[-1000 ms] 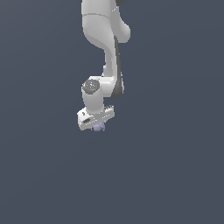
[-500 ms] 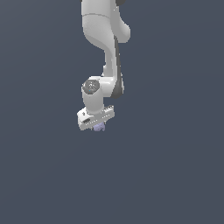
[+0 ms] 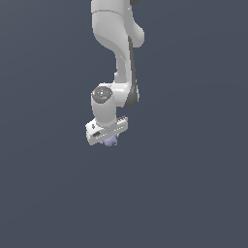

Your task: Pick up the object and move it to a goal position.

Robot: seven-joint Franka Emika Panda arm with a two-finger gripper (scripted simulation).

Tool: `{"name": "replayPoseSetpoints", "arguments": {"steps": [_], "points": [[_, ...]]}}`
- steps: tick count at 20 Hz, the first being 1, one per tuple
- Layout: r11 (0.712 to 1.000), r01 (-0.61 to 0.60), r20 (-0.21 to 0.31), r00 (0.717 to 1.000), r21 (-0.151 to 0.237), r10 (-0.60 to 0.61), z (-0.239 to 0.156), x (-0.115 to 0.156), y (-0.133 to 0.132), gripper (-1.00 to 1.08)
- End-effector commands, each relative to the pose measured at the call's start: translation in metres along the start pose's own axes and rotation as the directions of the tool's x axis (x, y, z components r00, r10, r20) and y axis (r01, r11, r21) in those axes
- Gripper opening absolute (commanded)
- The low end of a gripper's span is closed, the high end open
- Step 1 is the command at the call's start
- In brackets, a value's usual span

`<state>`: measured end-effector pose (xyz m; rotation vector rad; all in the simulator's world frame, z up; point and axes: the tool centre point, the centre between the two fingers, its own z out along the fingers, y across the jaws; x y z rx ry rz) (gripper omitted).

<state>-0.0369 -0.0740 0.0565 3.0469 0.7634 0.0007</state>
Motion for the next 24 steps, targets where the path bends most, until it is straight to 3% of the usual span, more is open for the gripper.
{"name": "replayPoseSetpoints", "arguments": {"steps": [1,24], "points": [[1.000,0.000,-0.001,1.000,0.000,0.000,-0.010,0.009,0.000,-1.00],[1.000,0.000,0.000,1.000,0.001,0.000,-0.150,0.138,-0.002,-1.00]]}}
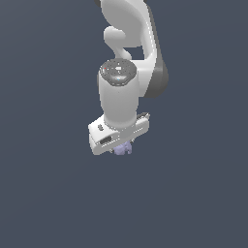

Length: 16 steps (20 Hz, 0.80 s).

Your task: Pick up the object and move it to a goal position.

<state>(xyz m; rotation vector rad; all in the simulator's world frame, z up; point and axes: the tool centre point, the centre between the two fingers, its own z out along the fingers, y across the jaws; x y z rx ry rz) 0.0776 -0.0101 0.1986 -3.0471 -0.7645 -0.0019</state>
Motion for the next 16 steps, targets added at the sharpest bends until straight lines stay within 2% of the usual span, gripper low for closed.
{"name": "replayPoseSetpoints", "arguments": {"steps": [1,8,16], "points": [[1.000,0.000,0.001,1.000,0.000,0.000,-0.013,0.012,0.000,-1.00],[1.000,0.000,0.001,1.000,0.000,0.000,-0.040,0.039,0.001,-1.00],[1.000,0.000,0.001,1.000,0.000,0.000,-0.055,0.055,0.002,-1.00]]}}
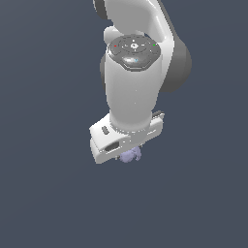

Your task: Pick up the object and move it to a goal position.

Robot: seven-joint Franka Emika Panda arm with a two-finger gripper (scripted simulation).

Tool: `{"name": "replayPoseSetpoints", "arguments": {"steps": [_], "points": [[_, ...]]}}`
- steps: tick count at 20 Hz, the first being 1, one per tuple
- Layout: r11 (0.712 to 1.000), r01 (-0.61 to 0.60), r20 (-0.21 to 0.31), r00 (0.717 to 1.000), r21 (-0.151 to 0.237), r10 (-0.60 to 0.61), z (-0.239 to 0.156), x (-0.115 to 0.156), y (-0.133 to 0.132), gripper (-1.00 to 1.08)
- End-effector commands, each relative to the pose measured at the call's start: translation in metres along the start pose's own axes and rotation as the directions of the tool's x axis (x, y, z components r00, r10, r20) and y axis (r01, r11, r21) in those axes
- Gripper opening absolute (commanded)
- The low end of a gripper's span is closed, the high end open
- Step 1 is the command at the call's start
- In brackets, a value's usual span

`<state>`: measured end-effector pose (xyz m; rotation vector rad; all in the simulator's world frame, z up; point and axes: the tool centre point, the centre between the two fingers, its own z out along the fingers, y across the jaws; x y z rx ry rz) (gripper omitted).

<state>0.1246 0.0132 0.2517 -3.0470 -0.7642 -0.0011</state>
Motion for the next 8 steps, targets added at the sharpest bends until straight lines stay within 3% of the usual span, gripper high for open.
{"name": "replayPoseSetpoints", "arguments": {"steps": [1,8], "points": [[1.000,0.000,0.000,1.000,0.000,0.000,-0.0035,0.0036,0.0004,-1.00],[1.000,0.000,0.000,1.000,0.000,0.000,-0.0064,0.0071,0.0010,-1.00]]}}
